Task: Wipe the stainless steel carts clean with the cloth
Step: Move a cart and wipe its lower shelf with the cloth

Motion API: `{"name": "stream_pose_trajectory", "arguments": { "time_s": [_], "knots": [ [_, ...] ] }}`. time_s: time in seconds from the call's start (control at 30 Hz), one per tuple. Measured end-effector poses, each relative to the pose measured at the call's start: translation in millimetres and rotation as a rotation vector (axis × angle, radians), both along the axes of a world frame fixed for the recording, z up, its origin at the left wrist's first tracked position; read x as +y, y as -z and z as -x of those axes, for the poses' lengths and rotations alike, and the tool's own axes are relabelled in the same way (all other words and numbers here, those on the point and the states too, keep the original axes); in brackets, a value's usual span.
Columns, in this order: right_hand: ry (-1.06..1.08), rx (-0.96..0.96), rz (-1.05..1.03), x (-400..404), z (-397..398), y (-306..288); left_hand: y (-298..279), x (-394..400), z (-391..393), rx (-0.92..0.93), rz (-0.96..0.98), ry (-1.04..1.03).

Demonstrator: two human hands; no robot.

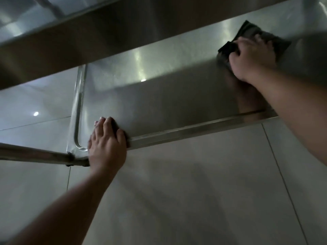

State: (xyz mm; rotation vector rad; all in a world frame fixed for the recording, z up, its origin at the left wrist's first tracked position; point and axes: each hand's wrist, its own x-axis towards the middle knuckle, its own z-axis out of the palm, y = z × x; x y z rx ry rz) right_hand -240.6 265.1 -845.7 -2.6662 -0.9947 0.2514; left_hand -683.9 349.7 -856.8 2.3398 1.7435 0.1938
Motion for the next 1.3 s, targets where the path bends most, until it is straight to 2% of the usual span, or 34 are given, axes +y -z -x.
{"name": "stream_pose_trajectory", "arguments": {
  "time_s": [0.07, 0.13, 0.37, 0.47, 0.53, 0.63, 0.77, 0.9, 1.1, 1.23, 1.3],
  "knots": [
    [0.071, 0.019, -0.009, 17.0, 15.4, 2.3, 3.3, 0.4, 0.2, 0.009, -0.004, 0.003],
    [0.015, 0.028, 0.009, 41.3, 40.2, 1.7, 5.3, 2.9, 1.6, 0.015, 0.001, 0.007],
    [-0.696, 0.048, 0.106, 105.7, 192.2, -13.6, 5.4, 5.7, 1.9, 0.006, 0.012, -0.006],
    [-0.961, 0.082, 0.14, 84.2, 249.4, -10.1, 2.4, 5.9, 1.9, -0.059, 0.039, -0.034],
    [-1.056, 0.116, 0.125, 57.1, 261.8, -7.6, 0.3, 5.5, 0.7, -0.098, 0.043, -0.068],
    [-1.083, 0.109, 0.067, 9.9, 245.7, -7.8, 0.6, 4.5, 2.1, -0.097, 0.035, -0.06],
    [-0.934, -0.11, -0.096, -61.0, 192.3, -0.9, 3.4, 1.2, 3.7, -0.072, 0.023, -0.037],
    [-0.809, -0.266, -0.102, -84.5, 176.0, 6.3, 3.6, -1.0, -0.1, -0.042, 0.01, -0.021],
    [-1.016, -0.335, -0.118, -69.3, 194.9, 12.6, -4.9, 1.8, -3.6, -0.016, 0.047, -0.037],
    [-0.997, -0.362, -0.182, -91.1, 162.4, 17.6, -12.0, -16.9, -24.8, -0.014, -0.013, -0.116],
    [-0.952, -0.383, -0.198, -112.5, 136.5, 20.3, -11.5, -34.9, -49.9, -0.054, -0.027, -0.042]
  ]
}}
